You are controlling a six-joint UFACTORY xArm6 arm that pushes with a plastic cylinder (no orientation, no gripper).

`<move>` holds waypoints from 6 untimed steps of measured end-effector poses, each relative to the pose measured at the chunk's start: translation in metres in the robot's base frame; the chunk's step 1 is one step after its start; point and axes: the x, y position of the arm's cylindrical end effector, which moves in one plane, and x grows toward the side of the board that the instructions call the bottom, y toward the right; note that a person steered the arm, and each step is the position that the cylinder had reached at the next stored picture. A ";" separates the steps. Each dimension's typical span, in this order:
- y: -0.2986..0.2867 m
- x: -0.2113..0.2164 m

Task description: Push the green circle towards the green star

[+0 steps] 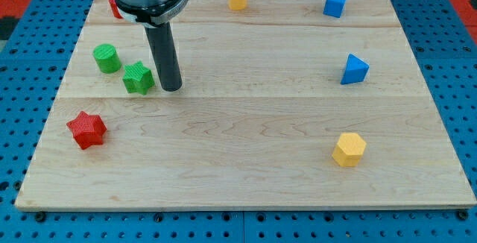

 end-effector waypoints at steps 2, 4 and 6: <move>-0.019 -0.095; -0.136 -0.133; -0.186 -0.117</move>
